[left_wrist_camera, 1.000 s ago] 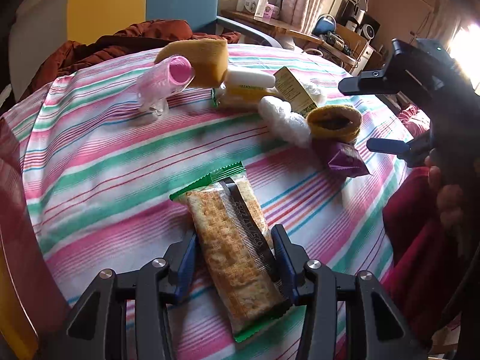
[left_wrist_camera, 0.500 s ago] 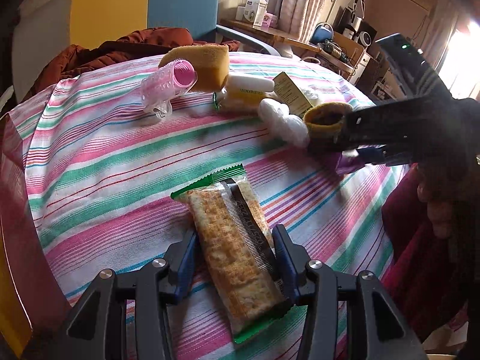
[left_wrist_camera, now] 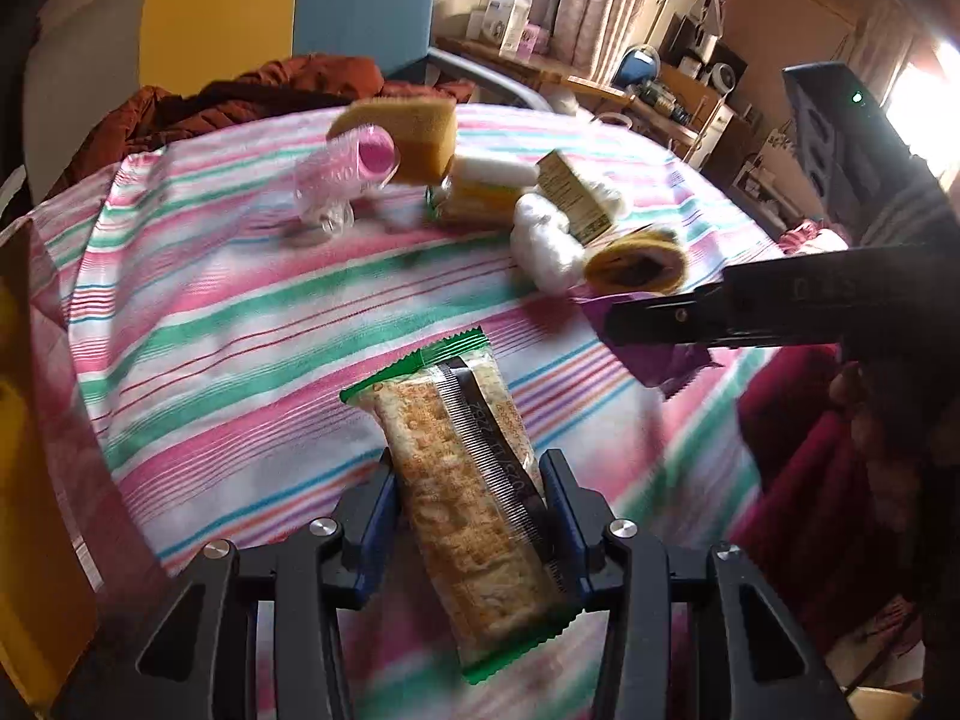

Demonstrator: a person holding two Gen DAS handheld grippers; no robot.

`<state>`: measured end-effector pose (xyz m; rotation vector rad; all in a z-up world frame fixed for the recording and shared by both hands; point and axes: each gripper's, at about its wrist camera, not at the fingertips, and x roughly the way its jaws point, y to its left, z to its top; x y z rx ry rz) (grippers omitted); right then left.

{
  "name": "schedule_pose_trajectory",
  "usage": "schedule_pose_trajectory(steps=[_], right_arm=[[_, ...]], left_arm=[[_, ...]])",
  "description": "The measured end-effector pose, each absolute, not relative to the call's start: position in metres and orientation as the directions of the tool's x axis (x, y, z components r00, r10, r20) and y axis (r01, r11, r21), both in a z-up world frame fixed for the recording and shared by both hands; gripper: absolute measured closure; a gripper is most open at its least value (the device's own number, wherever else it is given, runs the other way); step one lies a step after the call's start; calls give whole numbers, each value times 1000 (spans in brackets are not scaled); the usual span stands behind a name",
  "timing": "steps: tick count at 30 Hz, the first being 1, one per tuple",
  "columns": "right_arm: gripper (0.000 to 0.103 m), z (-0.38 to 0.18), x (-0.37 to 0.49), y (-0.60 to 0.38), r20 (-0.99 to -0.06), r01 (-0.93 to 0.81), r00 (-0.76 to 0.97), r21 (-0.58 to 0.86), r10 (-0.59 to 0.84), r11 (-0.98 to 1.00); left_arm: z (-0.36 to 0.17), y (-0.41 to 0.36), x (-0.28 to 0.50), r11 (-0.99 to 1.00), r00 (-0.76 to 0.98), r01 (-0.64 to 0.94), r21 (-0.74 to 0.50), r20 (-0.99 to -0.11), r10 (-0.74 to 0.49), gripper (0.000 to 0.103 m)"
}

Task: Organize objects
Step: 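Carry the cracker packet to the tray with left while right carries a purple packet, then release the cracker packet and purple packet into the gold tray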

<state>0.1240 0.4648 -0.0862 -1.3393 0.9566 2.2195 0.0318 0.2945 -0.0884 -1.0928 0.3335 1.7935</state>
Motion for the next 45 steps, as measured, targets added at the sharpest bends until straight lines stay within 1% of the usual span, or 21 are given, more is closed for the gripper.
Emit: schedule_pose_trajectory(steps=[7,10,15,21,26,28,30,31,32,33,34,35,37,39,41,42,45], right_arm=[[64,-53,122,430,-828,-546,-560,391,-24,-741],[64,-34,104,412,-802,-494,-596,400,-34,-772],[64,-11,66,377,-774,-380,-628,398,-83,-835],[64,3,15,326,-759,-242,-630,392,-163,-888],[64,2,-25,283,-770,-151,-602,368,-210,-917],[64,-2,-39,265,-778,-121,-589,354,-220,-927],[63,-9,-52,249,-789,-96,-570,342,-230,-935],[63,-13,-56,243,-793,-88,-564,334,-229,-938],[51,-16,-59,237,-800,-88,-558,320,-220,-943],[32,-20,-61,233,-806,-90,-551,312,-214,-946],[26,-22,-62,230,-808,-91,-550,309,-211,-947],[23,-24,-61,228,-807,-87,-551,307,-211,-948],[21,-28,-59,224,-812,-81,-541,308,-217,-948],[16,-32,-55,224,-818,-86,-532,308,-218,-947],[11,-36,-51,223,-821,-91,-529,308,-216,-947],[8,-37,-49,223,-822,-95,-527,308,-215,-947],[2,-40,-44,221,-821,-106,-532,305,-205,-946]], left_arm=[[-45,251,40,-494,-177,-834,-247,-727,664,57],[-26,222,30,-536,-220,-796,-281,-691,689,57],[-5,173,6,-629,-326,-717,-300,-652,684,57],[3,105,-40,-770,-485,-569,-288,-638,597,57],[-9,57,-85,-859,-557,-424,-286,-666,497,57],[-15,44,-101,-879,-568,-390,-275,-679,464,57],[-22,36,-114,-896,-569,-363,-256,-701,431,55],[-29,32,-122,-910,-564,-340,-236,-723,398,51],[-31,25,-126,-924,-573,-309,-226,-731,371,46],[-33,19,-130,-933,-581,-283,-222,-734,351,43],[-35,10,-133,-936,-585,-262,-233,-733,347,37],[-35,3,-134,-938,-587,-246,-245,-732,345,32],[-34,-14,-134,-943,-607,-194,-269,-722,331,32],[-32,-26,-129,-945,-622,-157,-287,-715,320,32],[-27,-33,-119,-952,-641,-131,-276,-710,294,32],[-26,-34,-114,-955,-648,-131,-266,-706,286,32],[-21,-31,-96,-962,-671,-146,-229,-692,266,32]])
